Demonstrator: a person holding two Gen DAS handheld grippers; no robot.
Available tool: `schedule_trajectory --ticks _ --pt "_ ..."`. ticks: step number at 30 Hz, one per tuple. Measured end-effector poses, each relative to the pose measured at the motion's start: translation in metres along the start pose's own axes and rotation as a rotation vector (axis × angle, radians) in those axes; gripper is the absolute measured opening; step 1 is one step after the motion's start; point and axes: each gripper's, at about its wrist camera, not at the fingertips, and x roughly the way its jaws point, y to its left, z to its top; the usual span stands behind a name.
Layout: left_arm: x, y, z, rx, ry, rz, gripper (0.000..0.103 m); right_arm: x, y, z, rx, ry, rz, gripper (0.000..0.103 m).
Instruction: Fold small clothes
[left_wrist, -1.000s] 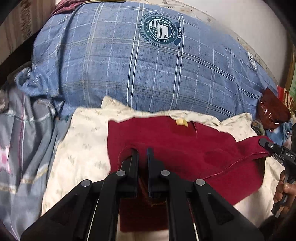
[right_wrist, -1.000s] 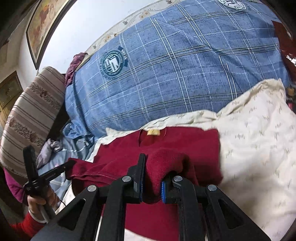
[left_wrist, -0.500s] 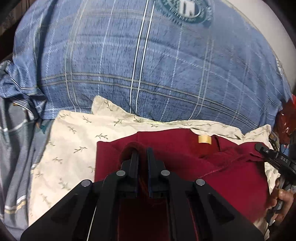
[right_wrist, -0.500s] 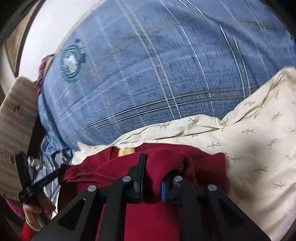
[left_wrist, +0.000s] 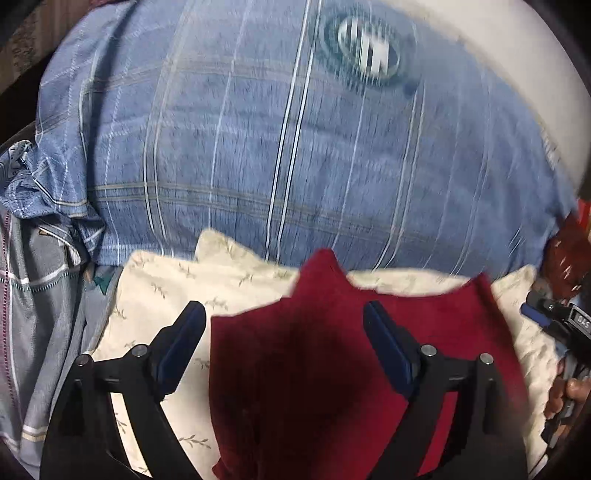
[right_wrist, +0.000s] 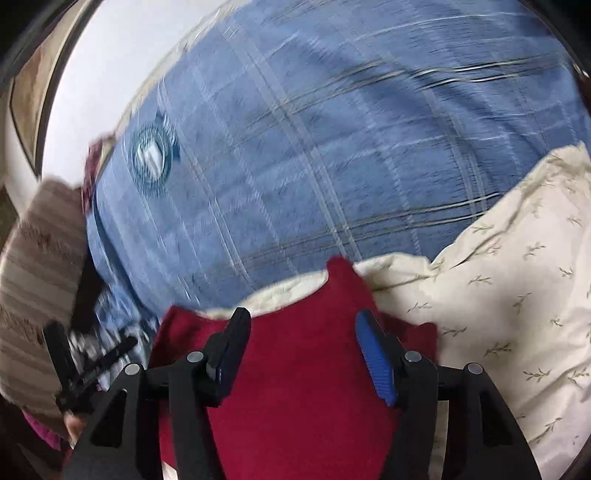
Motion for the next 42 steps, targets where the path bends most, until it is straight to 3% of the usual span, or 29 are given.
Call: schedule_trajectory --ticks 3,7,11,13,20,23,25,27,31,34,40,42 --pt "0.031 -0.003 -0.004 0.016 0.051 0.069 0.087 0.033 0.010 -0.002 -0.076 0.044 -0.067 0.057" --pt "0.070 0.006 -0.010 0.000 0.139 0.145 0.087 0.087 -0.022 0.004 -0.005 0.122 -0.204 0.056" --pt "0.091 0.022 -0.007 -0.089 0.199 0.140 0.087 0.111 -0.051 0.004 0.093 0.176 -0.193 0.054" --pt "0.091 0.029 -0.006 -0.118 0.205 0.146 0.087 0.101 -0.044 0.006 0.070 0.162 -0.199 0.054" --pt "0.029 0.034 -0.016 -0.041 0.131 0.130 0.087 0.025 -0.006 -0.015 -0.020 0.107 -0.127 0.064" --pt "-0.010 0.037 -0.032 -0.014 0.104 0.122 0.087 0.029 -0.002 -0.040 -0.082 0.174 -0.159 0.069" --pt "-0.027 0.034 -0.045 -0.003 0.110 0.113 0.087 0.045 -0.002 -0.054 -0.136 0.232 -0.226 0.070" --pt "-0.040 0.032 -0.060 0.008 0.138 0.104 0.087 0.040 0.015 -0.053 -0.183 0.216 -0.267 0.071" --pt "-0.055 0.034 -0.081 -0.031 0.137 0.090 0.087 0.039 0.067 -0.036 -0.174 0.173 -0.092 0.071" --pt "-0.041 0.040 -0.087 -0.073 0.143 0.075 0.087 0.080 0.123 -0.032 -0.231 0.224 0.032 0.070" --pt "-0.024 0.057 -0.092 -0.136 0.174 0.009 0.088 0.169 0.204 -0.035 -0.344 0.281 0.055 0.054" --pt "-0.022 0.058 -0.092 -0.125 0.179 -0.003 0.088 0.190 0.213 -0.037 -0.364 0.299 0.018 0.053"
